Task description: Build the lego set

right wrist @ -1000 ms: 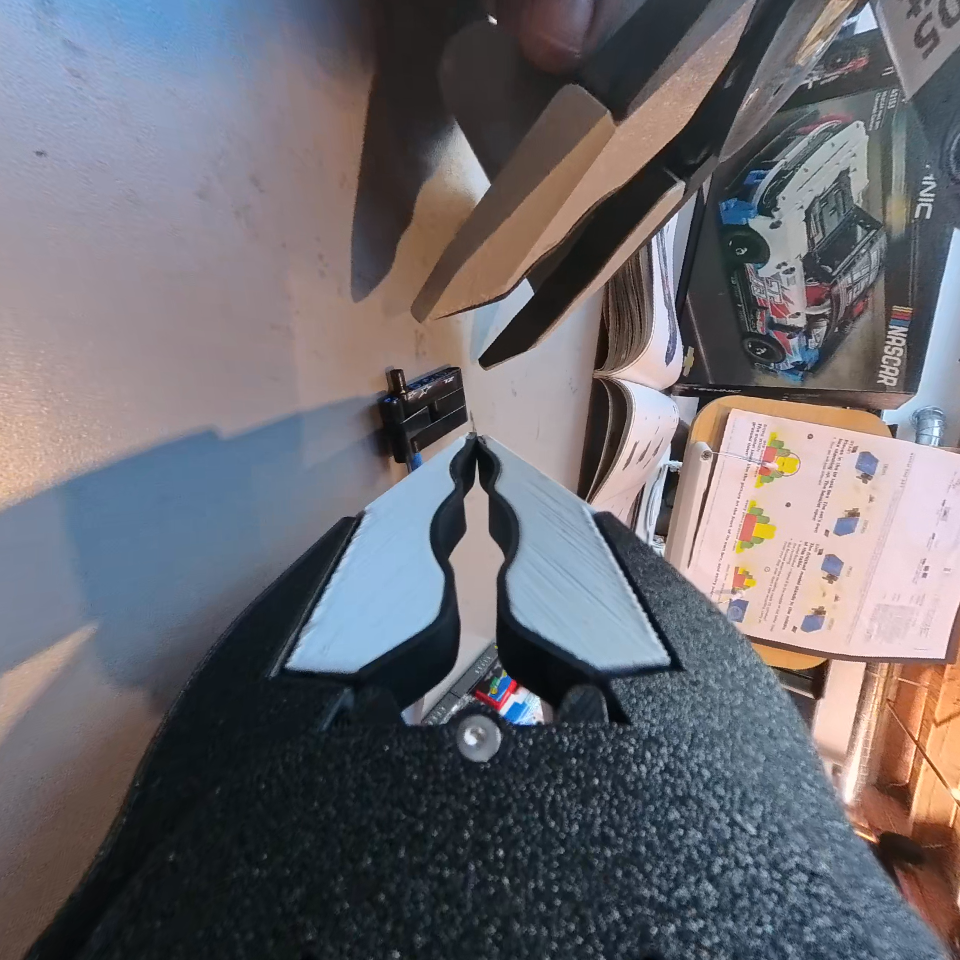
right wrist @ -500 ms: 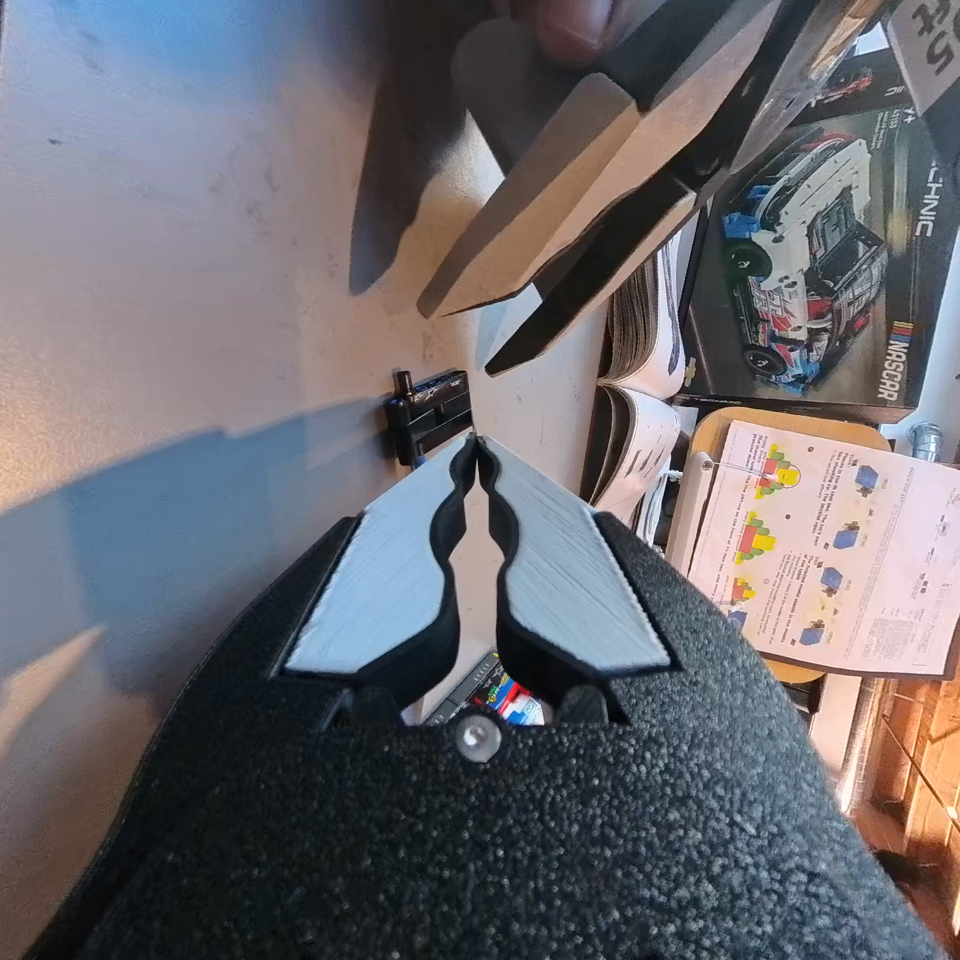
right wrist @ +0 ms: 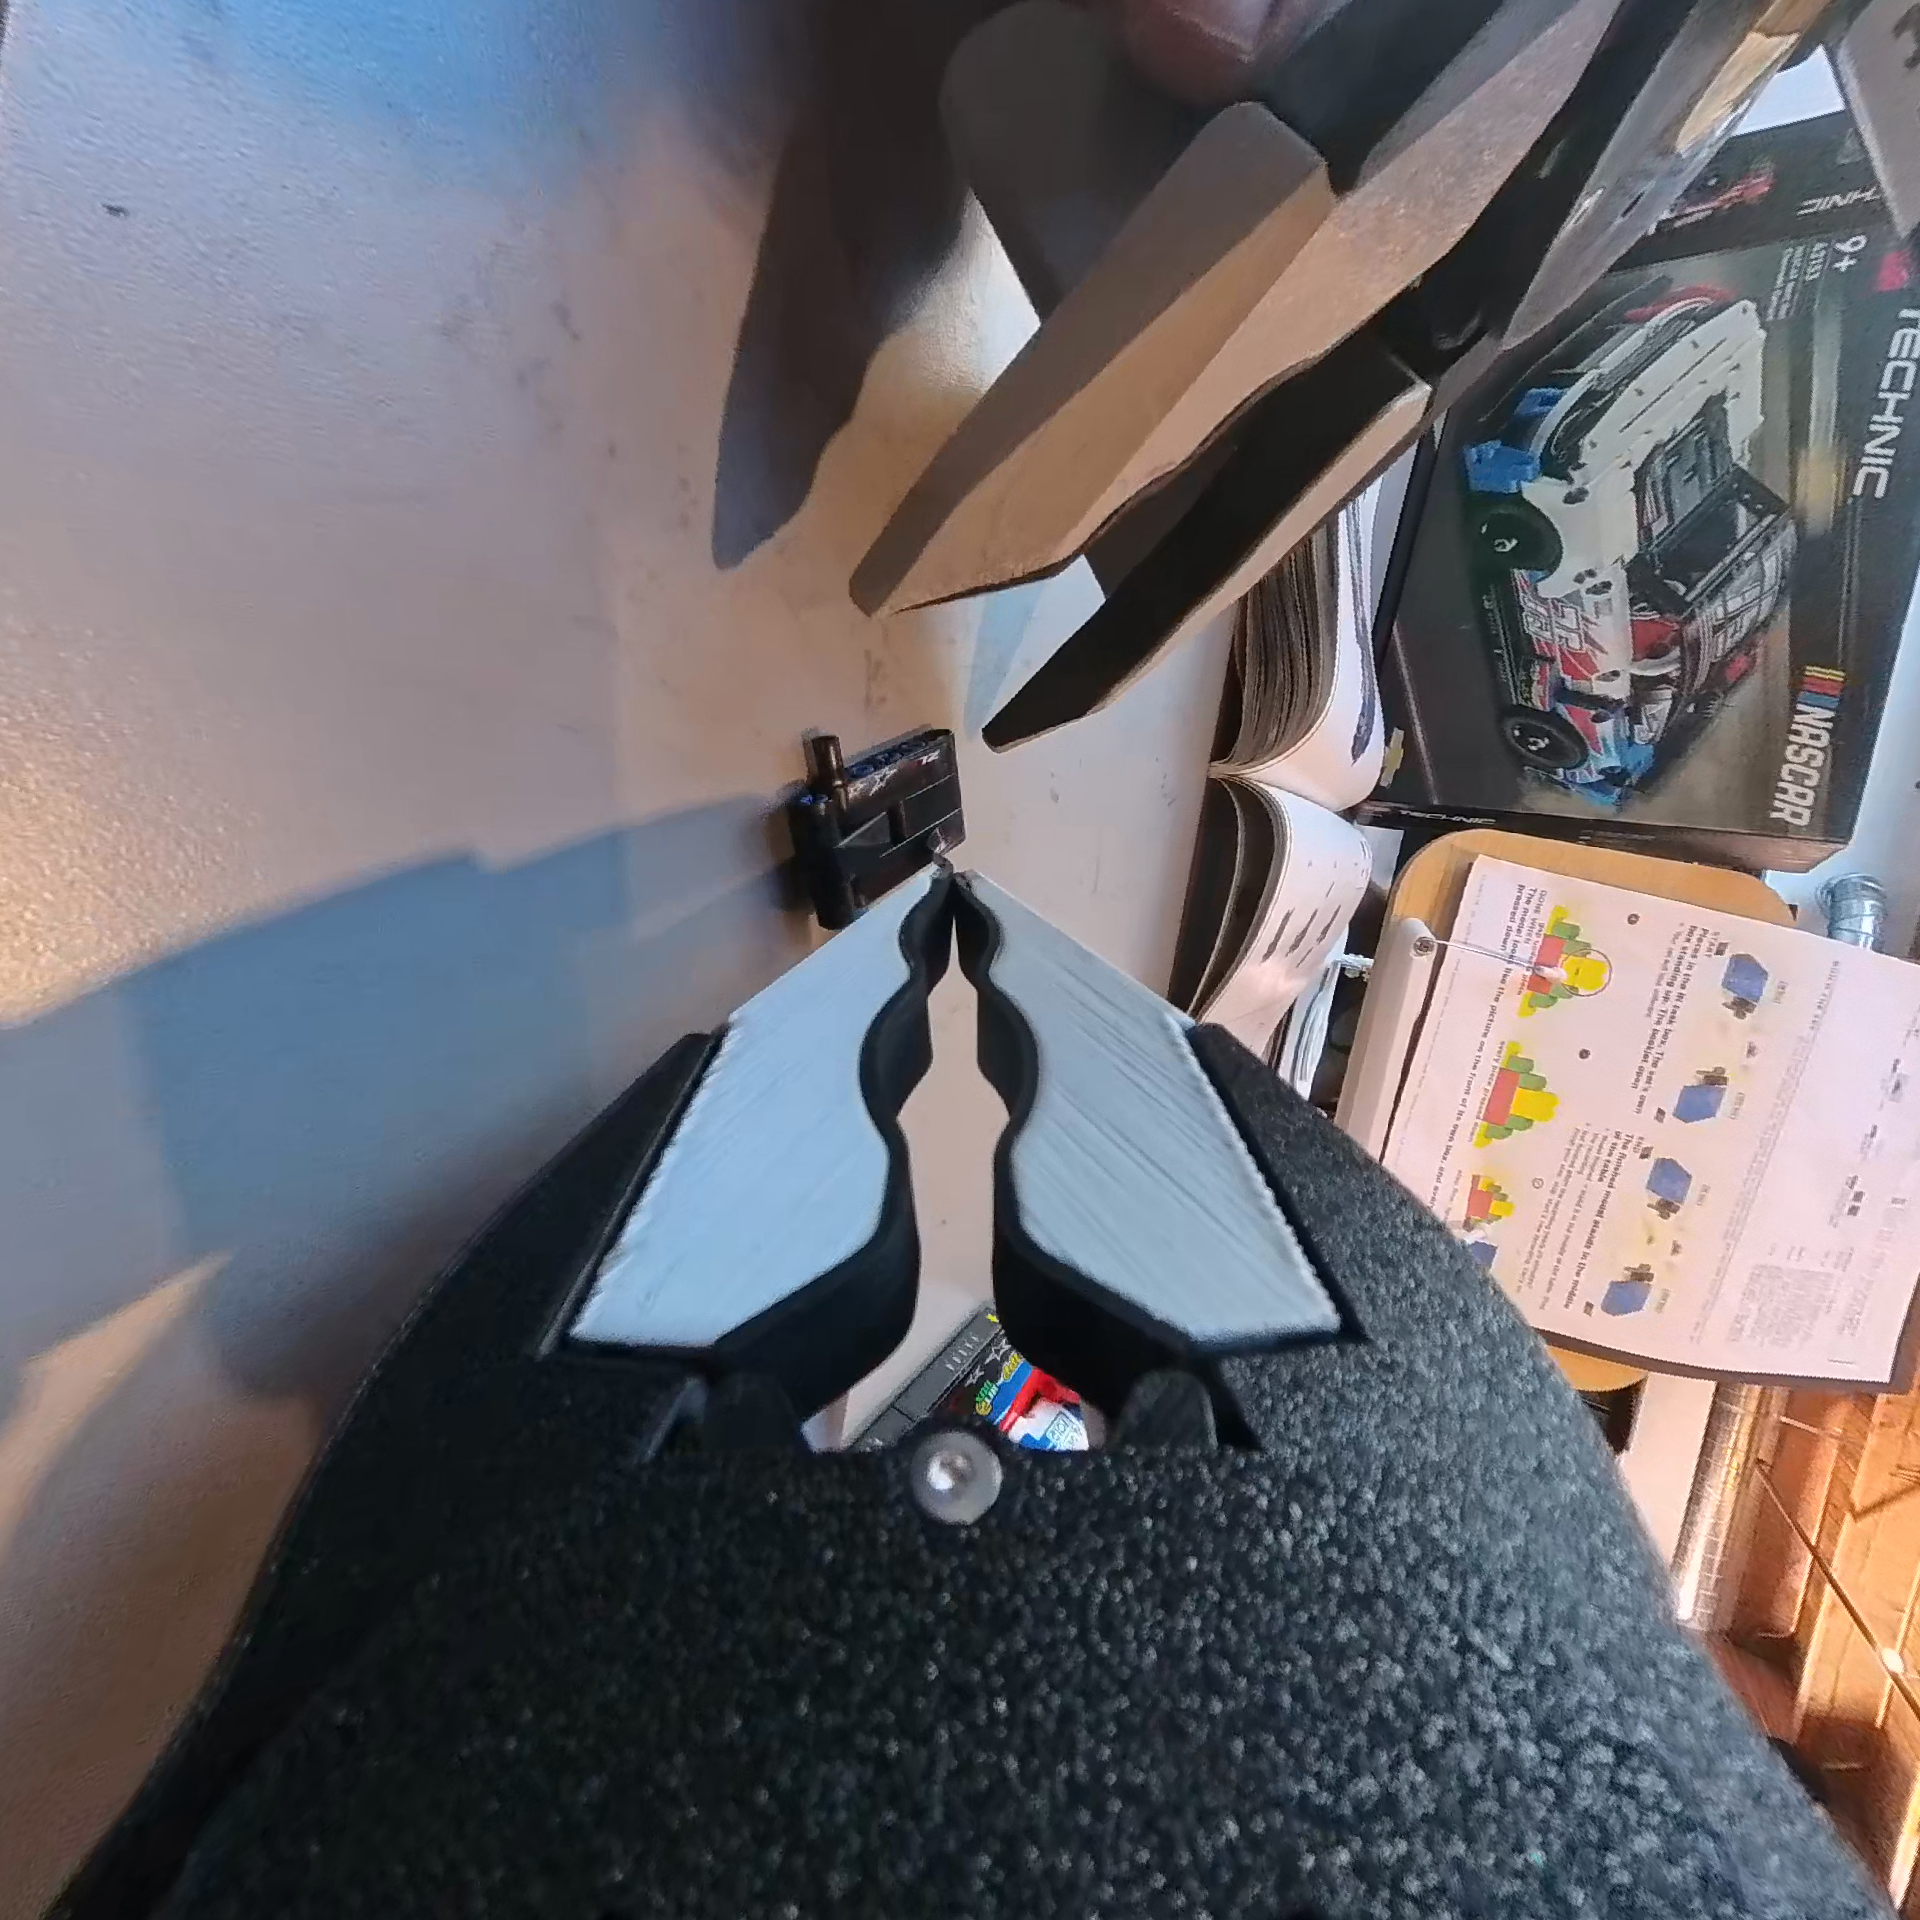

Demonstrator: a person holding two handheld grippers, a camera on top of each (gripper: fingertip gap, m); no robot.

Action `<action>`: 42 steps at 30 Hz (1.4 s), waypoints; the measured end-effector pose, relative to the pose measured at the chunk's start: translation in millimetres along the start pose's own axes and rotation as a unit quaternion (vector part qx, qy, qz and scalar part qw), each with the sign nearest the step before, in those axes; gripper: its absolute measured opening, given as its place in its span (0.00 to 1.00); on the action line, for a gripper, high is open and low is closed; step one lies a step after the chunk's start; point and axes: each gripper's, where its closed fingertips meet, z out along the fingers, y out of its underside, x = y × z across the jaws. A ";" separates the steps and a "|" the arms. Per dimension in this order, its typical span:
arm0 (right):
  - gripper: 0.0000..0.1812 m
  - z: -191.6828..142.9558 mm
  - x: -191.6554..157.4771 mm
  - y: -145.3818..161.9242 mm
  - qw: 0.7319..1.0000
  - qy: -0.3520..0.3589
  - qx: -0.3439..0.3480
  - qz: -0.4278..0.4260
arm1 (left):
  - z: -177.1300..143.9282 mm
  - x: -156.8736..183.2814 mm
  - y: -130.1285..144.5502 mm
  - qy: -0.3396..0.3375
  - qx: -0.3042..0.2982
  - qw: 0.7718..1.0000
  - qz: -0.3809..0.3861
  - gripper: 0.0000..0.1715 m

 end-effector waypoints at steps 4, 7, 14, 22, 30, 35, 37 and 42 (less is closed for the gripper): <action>0.00 0.5 -0.7 -0.1 1.000 -0.002 0.001 -0.001 | 0.5 7.2 -5.7 0.017 0.014 1.000 0.011 0.40; 0.00 0.8 -2.1 -0.4 1.000 -0.005 0.004 -0.002 | 2.6 11.2 -9.5 0.030 0.020 0.999 0.010 0.41; 0.00 2.8 -4.7 0.8 1.000 -0.017 0.006 -0.008 | 9.3 14.9 -13.1 0.040 0.016 0.999 0.015 0.42; 0.00 5.0 -6.7 0.6 1.000 -0.024 0.008 -0.011 | 17.2 15.7 -13.2 0.038 0.003 0.999 0.020 0.43; 0.00 7.3 -7.2 0.3 0.999 -0.034 0.011 -0.012 | 20.2 14.7 -12.0 0.016 -0.004 0.999 0.035 0.45; 0.00 8.0 -7.2 0.7 0.998 -0.058 0.014 0.003 | 22.7 10.3 -9.5 -0.022 -0.013 0.998 0.065 0.41; 0.00 7.9 -7.7 0.7 0.997 -0.074 0.015 0.015 | 22.8 10.3 -9.3 -0.023 -0.012 0.997 0.066 0.41; 0.00 6.7 -9.2 1.1 0.992 -0.119 0.022 0.036 | 22.9 11.6 -8.5 -0.022 -0.012 0.997 0.066 0.40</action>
